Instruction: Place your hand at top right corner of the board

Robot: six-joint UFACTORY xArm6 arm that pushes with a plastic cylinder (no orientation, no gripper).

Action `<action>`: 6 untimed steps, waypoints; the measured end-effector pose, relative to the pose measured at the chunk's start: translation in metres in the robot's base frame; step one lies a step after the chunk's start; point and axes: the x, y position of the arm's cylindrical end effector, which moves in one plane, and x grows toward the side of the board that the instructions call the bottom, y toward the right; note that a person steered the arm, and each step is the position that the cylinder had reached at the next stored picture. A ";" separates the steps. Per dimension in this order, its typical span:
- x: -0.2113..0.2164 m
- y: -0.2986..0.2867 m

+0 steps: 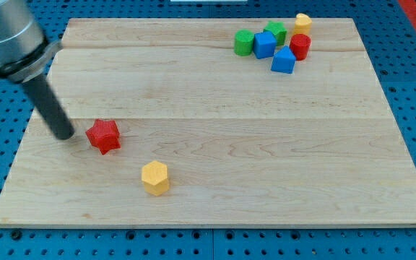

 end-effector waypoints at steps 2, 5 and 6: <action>0.042 0.100; -0.028 0.258; -0.094 0.382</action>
